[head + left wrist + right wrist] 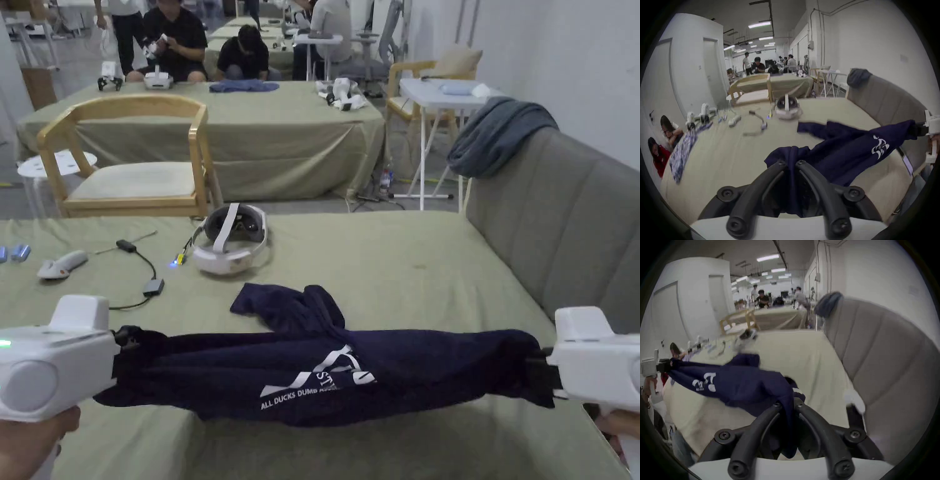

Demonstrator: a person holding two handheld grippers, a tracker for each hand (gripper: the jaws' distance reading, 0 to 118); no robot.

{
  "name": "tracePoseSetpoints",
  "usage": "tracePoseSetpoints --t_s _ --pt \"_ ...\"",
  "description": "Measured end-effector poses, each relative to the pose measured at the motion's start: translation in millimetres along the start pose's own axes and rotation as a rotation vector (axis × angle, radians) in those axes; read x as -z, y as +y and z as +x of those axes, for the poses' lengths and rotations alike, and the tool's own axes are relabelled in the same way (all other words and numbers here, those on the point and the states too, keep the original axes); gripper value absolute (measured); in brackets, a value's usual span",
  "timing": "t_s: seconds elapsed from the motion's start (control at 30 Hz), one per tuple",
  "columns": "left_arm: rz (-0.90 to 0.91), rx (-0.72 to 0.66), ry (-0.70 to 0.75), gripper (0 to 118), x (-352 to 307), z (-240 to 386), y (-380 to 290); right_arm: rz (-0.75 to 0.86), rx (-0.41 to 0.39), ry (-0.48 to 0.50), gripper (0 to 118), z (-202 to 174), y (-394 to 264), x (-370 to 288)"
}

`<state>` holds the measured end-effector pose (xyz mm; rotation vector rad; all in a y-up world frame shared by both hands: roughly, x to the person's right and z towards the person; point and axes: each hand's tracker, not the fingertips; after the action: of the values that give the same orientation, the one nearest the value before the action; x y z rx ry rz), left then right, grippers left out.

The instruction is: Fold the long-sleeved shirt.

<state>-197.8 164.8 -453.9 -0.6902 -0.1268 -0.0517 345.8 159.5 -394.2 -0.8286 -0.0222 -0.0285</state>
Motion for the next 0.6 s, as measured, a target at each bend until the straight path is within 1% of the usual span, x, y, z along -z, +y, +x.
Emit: tracePoseSetpoints --t_s 0.03,0.07,0.13,0.17,0.2,0.23,0.27,0.3,0.33,0.37,0.4,0.43,0.47,0.5,0.53,0.57,0.6 --pt "-0.056 -0.020 0.012 8 2 2 -29 -0.058 -0.029 -0.014 7 0 -27 7" --pt "-0.127 -0.019 0.007 8 4 3 -54 -0.114 -0.024 -0.030 7 -1 -49 15" --pt "-0.275 -0.082 0.007 8 25 -2 -103 -0.282 -0.005 -0.022 7 1 -90 41" --pt "-0.335 -0.091 -0.008 8 34 -3 -122 -0.334 0.025 -0.027 7 1 -108 53" --pt "-0.388 -0.114 -0.010 8 44 -5 -141 -0.382 0.023 -0.042 7 2 -121 67" --pt "-0.402 -0.123 -0.008 8 52 -7 -154 -0.416 0.006 -0.068 7 5 -131 78" --pt "-0.398 -0.123 -0.009 9 55 -9 -162 -0.428 0.015 -0.062 7 8 -138 86" --pt "-0.404 -0.135 -0.023 15 57 -12 -170 -0.418 0.037 -0.024 7 5 -138 92" --pt "-0.381 -0.169 -0.027 40 52 -15 -164 -0.410 0.054 -0.024 16 7 -134 91" --pt "-0.380 -0.163 -0.028 71 53 -20 -162 -0.403 0.048 -0.052 37 6 -125 84" --pt "-0.370 -0.161 -0.030 97 49 -24 -156 -0.395 0.017 -0.100 71 6 -118 79" --pt "-0.336 -0.156 -0.037 111 43 -27 -151 -0.359 -0.041 -0.138 111 -3 -109 59" --pt "-0.271 -0.142 -0.057 106 31 -31 -143 -0.302 -0.073 -0.151 118 -4 -101 48" --pt "-0.213 -0.147 -0.062 105 31 -26 -136 -0.236 -0.075 -0.142 118 -4 -93 36" --pt "-0.201 -0.149 -0.046 105 31 -29 -128 -0.202 -0.059 -0.129 110 -3 -83 28" --pt "-0.217 -0.155 -0.033 99 31 -30 -120 -0.203 -0.024 -0.102 90 -1 -76 22" --pt "-0.222 -0.157 -0.025 81 33 -32 -113 -0.204 0.018 -0.067 50 -1 -71 18"
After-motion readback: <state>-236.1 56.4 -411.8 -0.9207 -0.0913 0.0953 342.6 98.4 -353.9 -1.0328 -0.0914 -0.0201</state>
